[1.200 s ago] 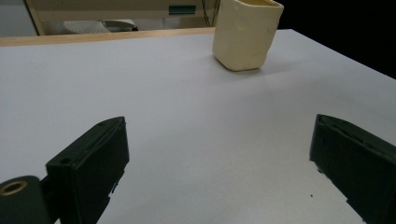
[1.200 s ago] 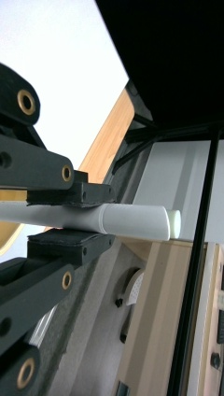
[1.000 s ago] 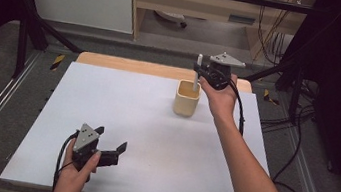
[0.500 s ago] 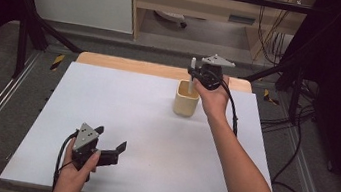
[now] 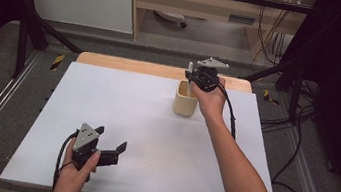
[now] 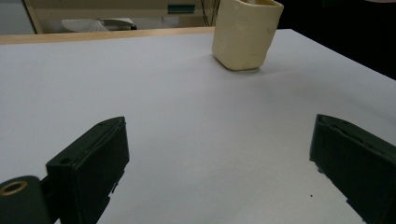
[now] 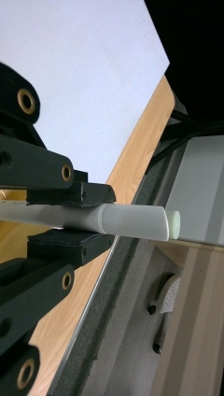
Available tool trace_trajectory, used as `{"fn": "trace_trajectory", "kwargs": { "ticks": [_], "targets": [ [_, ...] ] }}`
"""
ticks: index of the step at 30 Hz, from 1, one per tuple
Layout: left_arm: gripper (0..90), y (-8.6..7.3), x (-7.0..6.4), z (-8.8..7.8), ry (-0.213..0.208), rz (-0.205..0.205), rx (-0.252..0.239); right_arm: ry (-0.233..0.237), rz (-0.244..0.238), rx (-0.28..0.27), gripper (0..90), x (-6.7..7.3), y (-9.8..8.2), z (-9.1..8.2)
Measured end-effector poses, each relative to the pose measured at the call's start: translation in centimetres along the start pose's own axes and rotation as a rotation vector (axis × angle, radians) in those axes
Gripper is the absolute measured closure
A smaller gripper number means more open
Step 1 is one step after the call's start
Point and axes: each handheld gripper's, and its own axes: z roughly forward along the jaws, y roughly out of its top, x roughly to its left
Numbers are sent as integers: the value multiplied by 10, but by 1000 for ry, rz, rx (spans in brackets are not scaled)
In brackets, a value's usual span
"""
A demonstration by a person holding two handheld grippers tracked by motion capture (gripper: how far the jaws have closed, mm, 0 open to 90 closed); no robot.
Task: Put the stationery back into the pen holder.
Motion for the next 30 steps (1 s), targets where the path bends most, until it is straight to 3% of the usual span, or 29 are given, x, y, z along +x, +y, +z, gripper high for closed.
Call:
{"fn": "trace_trajectory", "kwargs": {
  "ticks": [2,10,15,22,30],
  "targets": [
    [51,0,0,0,1,1,0,12,20,3,687,0,0,-1],
    [51,0,2,-1,6,-4,-2,33,24,-49,668,2,7,-26],
    [51,0,0,0,5,1,1,46,33,-51,601,0,4,-38],
    [51,0,1,0,9,0,2,59,76,-44,419,-3,3,-50],
    [51,0,1,0,10,-2,3,54,92,-11,171,-2,2,-57]
  ]
}}
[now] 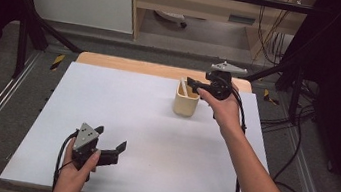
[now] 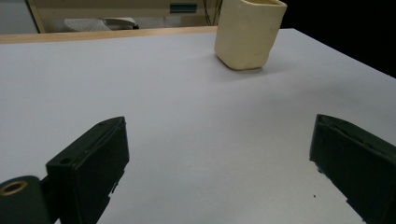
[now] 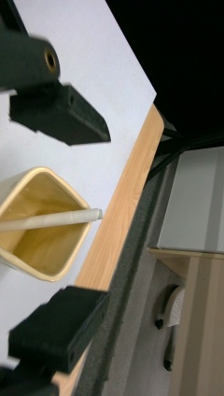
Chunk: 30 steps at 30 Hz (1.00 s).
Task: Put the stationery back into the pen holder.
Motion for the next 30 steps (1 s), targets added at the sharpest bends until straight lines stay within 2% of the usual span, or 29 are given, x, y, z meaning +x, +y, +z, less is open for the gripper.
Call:
{"fn": "trace_trajectory", "kwargs": {
  "ticks": [6,9,14,18,30],
  "targets": [
    [51,0,2,-1,5,-2,1,9,14,11,90,3,-3,-7],
    [51,0,3,-1,9,-6,0,3,-1,24,61,3,-3,-10],
    [51,0,3,-2,13,-7,-1,10,-33,8,24,4,-2,-19],
    [51,0,4,-2,15,-7,0,11,-66,-4,21,6,-1,-27],
    [51,0,5,-6,20,-12,0,51,-73,-24,33,6,-8,-50]
  ]
}}
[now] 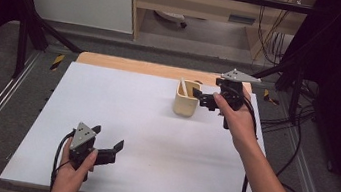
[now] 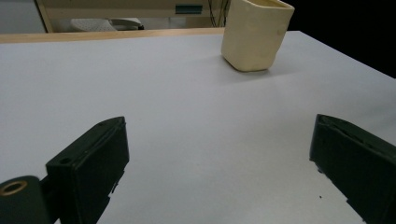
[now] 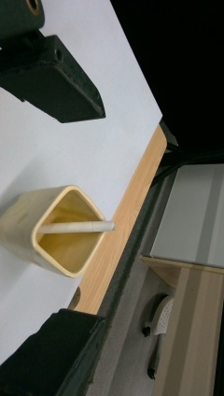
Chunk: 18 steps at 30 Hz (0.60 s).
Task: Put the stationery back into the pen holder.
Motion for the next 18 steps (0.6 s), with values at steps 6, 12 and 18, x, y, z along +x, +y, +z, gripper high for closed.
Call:
{"fn": "trace_trajectory", "kwargs": {
  "ticks": [6,12,18],
  "targets": [
    [51,0,0,-5,11,8,-3,7,7,-12,34,0,-7,-14],
    [50,1,-2,-9,4,38,0,6,7,-30,61,-4,-16,-34],
    [51,2,4,-16,12,29,-5,3,-10,-57,59,-6,-23,-55]
  ]
}}
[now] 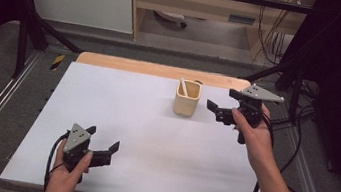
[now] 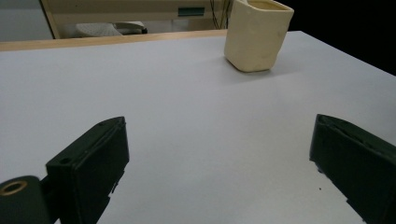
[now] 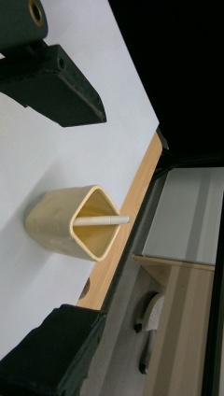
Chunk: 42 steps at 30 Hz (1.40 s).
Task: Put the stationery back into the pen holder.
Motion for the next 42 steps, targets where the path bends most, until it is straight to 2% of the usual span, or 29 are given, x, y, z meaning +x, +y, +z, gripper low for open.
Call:
{"fn": "trace_trajectory", "kwargs": {
  "ticks": [7,11,16,21,31,42],
  "targets": [
    [51,-1,7,-11,8,-13,-11,-29,-14,-31,26,-1,-10,-19],
    [51,-4,9,-13,6,-3,-1,-44,-21,-42,26,0,-17,-28],
    [51,-5,13,-14,19,-15,-7,-55,-28,-64,29,2,-22,-38],
    [51,-7,15,-13,28,-20,-1,-64,-13,-77,33,2,-33,-47],
    [51,-7,15,-13,27,-23,-5,-78,11,-62,27,2,-63,-60],
    [51,-8,14,-12,23,-16,-2,-81,40,-31,24,6,-90,-64]
  ]
}}
